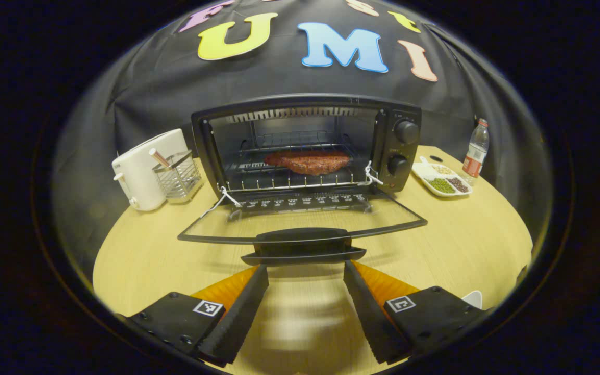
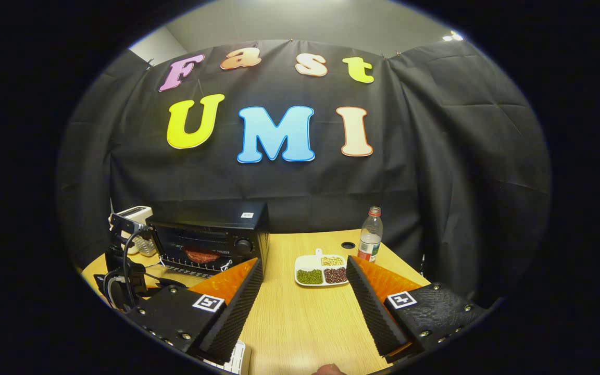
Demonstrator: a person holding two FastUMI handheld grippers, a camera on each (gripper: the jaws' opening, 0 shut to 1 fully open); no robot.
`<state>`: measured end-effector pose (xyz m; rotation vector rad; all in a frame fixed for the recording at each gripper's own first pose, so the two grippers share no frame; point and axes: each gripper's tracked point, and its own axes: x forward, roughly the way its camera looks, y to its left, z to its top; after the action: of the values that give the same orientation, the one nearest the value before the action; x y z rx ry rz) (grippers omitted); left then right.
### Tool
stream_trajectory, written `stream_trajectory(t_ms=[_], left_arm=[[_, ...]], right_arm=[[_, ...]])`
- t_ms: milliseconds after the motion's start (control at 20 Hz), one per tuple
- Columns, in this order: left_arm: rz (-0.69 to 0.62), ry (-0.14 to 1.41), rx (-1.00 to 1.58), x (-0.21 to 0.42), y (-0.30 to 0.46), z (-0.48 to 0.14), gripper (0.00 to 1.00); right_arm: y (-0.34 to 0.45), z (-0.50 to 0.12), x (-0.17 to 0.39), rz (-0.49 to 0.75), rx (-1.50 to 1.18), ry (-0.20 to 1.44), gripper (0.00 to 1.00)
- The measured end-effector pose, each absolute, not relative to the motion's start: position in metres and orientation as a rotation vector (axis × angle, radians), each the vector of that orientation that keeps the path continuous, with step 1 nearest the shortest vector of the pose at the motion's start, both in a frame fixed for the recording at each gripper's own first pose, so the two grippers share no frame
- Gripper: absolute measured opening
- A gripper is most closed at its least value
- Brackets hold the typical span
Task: Open the electric oven with the left hand, put the food in, and close the electric oven.
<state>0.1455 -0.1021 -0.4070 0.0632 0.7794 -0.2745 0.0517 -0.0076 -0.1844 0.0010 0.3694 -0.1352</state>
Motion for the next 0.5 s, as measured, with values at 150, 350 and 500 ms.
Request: stream_trajectory(t_ms=[150,350,500], left_arm=[[-0.272,0.757,0.06,0.149,-0.102,-0.398,1.0],[-0.272,0.687,0.051,0.155,-0.102,-0.376,0.98],[-0.269,0.627,0.042,0.163,-0.102,-0.358,1.0]], right_arm=[[0.001,-0.186,0.056,-0.11,0.002,0.368,0.98],[0.01,-0.188,0.062,-0.091,0.008,0.367,0.98],[0.011,-0.189,0.066,-0.089,0.024,0.374,0.98]])
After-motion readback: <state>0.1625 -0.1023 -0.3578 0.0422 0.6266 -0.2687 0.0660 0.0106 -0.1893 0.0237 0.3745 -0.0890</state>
